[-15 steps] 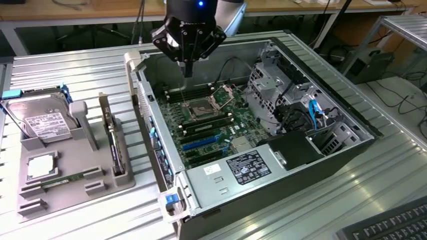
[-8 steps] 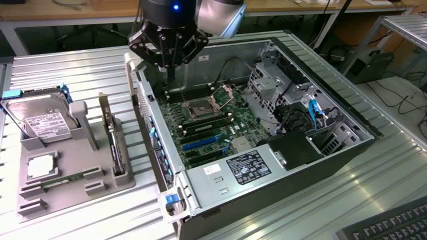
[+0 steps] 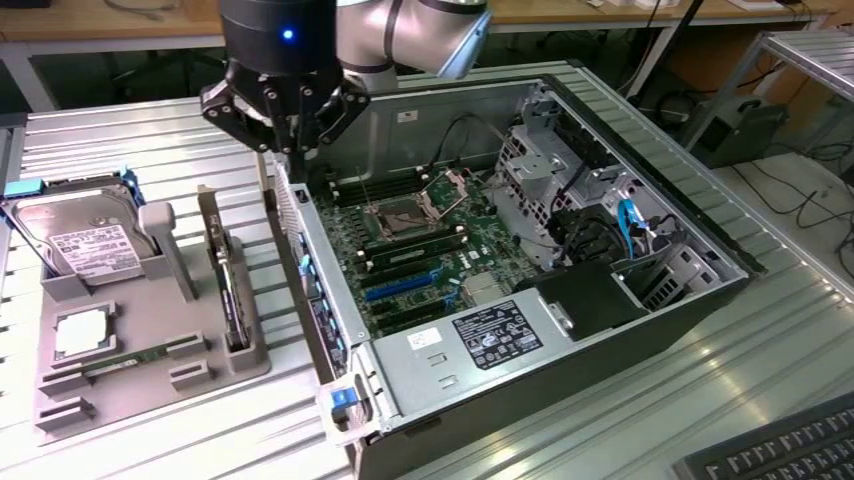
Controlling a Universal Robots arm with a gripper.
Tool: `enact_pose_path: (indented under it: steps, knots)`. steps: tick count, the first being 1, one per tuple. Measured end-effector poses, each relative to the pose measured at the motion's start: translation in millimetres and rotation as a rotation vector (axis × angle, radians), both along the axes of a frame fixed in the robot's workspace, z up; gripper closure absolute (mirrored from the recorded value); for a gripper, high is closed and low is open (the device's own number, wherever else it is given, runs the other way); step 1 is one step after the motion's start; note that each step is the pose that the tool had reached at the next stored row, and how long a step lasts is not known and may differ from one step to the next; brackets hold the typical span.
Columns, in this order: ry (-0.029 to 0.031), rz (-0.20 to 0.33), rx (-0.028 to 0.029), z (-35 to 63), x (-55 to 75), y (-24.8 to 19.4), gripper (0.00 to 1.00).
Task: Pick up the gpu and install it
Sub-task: 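Reach for the gpu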
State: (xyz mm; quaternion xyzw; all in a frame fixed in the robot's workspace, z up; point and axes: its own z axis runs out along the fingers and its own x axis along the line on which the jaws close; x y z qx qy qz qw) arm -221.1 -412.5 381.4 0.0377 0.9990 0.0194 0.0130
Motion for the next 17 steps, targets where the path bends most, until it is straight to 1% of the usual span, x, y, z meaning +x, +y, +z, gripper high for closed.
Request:
enact_pose_path:
  steps: [7,8,12,13,14,15,17]
  knots:
    - [0.0020,0.000,-0.0037,-10.1,-34.4,-1.4,0.89]
    - [0.0023,0.000,-0.0044,-12.5,-42.1,-1.7,0.89]
    - [0.0042,0.000,-0.0063,-17.8,-59.7,-2.3,0.89]
    - [0.0051,0.000,-0.0067,-18.9,-63.3,-2.4,0.89]
    - [0.0073,0.000,-0.0075,-19.7,-65.3,-2.4,0.89]
    - [0.0116,0.000,-0.0087,-20.0,-65.7,-2.4,0.89]
    - [0.0116,0.000,-0.0087,-20.0,-65.8,-2.4,0.89]
